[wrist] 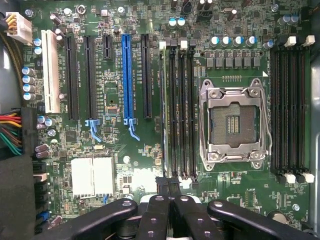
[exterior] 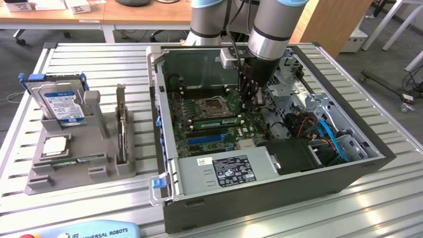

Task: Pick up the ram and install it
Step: 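Press down the ram until it locks into place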

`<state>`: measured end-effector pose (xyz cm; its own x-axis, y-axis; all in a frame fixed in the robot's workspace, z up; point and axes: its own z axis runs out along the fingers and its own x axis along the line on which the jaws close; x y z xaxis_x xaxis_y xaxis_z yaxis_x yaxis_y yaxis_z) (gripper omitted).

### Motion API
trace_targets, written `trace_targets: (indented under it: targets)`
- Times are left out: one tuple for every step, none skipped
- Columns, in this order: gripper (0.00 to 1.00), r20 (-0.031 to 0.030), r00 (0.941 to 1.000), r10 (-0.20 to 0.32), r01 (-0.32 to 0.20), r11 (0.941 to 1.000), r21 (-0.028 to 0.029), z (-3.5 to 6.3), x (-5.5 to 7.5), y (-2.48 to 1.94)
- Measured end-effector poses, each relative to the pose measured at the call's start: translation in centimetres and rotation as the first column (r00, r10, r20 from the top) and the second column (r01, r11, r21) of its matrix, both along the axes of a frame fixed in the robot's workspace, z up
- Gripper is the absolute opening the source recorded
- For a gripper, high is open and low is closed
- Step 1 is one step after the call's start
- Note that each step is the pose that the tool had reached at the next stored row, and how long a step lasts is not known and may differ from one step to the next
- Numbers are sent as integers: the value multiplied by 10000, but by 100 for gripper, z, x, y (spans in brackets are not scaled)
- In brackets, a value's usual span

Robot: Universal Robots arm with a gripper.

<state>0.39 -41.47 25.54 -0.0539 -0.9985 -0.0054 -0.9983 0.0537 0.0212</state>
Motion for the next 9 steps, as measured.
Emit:
trace_targets:
  targets:
    - [10, -1, 10000, 0, 0, 10000, -1, 0, 0, 0]
    - [10, 0, 10000, 0, 0, 10000, 0, 0, 0, 0]
    - [10, 0, 10000, 0, 0, 10000, 1, -1, 0, 0]
    - [10, 0, 10000, 0, 0, 10000, 1, -1, 0, 0]
    - [10, 1, 10000, 0, 0, 10000, 3, -3, 0, 0]
    - [10, 2, 10000, 0, 0, 10000, 5, -7, 0, 1]
    - [10, 1, 10000, 0, 0, 10000, 4, -10, 0, 1]
    - [10, 0, 10000, 0, 0, 10000, 1, -11, 0, 0]
    - [10, 0, 10000, 0, 0, 10000, 0, -11, 0, 0]
